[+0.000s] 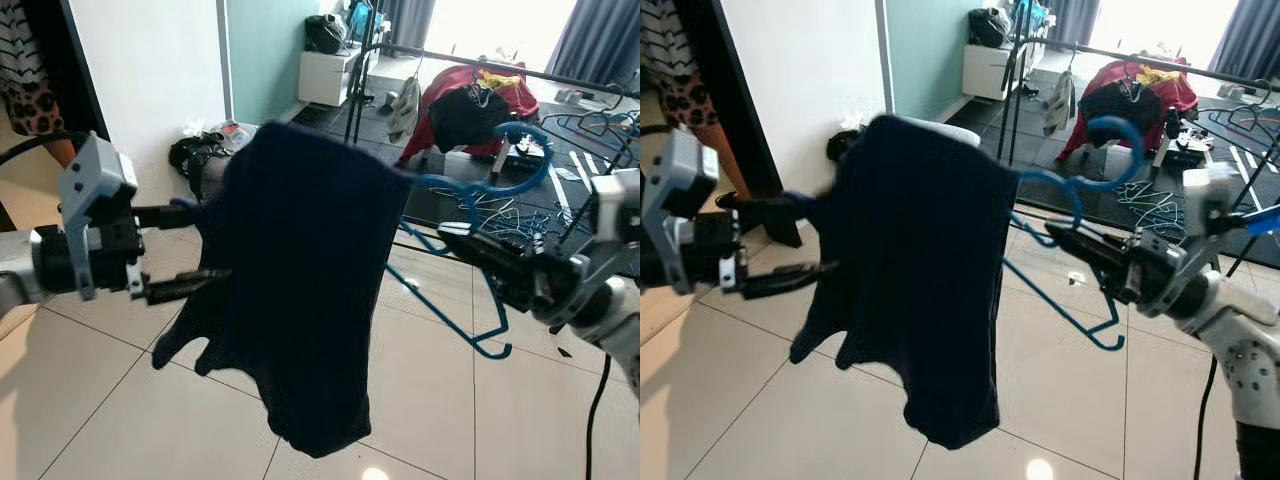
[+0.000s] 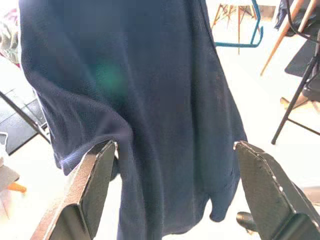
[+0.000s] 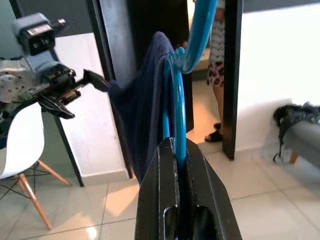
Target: Hang hanger
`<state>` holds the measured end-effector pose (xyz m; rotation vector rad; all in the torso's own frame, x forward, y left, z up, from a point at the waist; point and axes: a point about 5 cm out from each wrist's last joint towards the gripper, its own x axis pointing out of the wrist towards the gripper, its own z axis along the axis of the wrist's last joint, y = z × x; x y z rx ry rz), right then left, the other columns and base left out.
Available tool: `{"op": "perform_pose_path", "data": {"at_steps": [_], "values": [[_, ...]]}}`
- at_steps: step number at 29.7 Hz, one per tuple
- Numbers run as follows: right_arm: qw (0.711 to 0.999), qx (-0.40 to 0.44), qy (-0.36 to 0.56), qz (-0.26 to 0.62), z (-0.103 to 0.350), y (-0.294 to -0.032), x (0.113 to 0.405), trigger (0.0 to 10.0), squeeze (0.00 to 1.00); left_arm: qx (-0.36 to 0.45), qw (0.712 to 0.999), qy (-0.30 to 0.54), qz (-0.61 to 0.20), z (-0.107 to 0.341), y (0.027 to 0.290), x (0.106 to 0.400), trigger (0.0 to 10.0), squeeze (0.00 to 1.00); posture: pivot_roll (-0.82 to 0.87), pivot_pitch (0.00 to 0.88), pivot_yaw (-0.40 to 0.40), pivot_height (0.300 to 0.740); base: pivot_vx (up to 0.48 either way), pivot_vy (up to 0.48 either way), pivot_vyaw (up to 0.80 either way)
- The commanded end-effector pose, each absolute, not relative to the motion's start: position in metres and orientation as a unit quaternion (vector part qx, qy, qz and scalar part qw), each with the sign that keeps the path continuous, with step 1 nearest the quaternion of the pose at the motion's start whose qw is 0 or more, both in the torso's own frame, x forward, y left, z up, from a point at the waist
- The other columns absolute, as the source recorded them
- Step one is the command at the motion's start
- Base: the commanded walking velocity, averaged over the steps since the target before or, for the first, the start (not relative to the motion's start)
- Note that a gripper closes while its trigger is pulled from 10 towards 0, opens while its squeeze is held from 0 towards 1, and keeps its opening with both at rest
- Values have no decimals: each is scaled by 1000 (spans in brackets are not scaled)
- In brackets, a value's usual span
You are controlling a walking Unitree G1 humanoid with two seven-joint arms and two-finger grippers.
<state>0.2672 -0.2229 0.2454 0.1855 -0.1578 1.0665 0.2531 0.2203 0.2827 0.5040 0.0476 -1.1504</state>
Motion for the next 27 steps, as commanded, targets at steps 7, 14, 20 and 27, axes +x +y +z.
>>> {"op": "perform_pose_path", "data": {"at_steps": [7, 14, 20, 27], "values": [[849, 81, -83, 516, 246, -219, 268, 10000, 0, 355, 774, 154, -501, 257, 238, 257, 10000, 1000, 58, 0, -63, 740, 0, 0, 0], [815, 41, -6, 579, 227, -204, 258, 10000, 0, 413, 799, -66, -433, 311, 209, 294, 10000, 86, 56, 0, -66, 740, 0, 0, 0], [813, 14, 18, 582, 221, -203, 261, 10000, 0, 396, 761, -157, -490, 350, 187, 283, 10000, 0, 49, 0, -62, 740, 0, 0, 0], [818, -1, 19, 575, 219, -203, 266, 10000, 0, 404, 696, -60, -591, 328, 183, 267, 10000, 0, 56, 0, -61, 740, 0, 0, 0]]}}
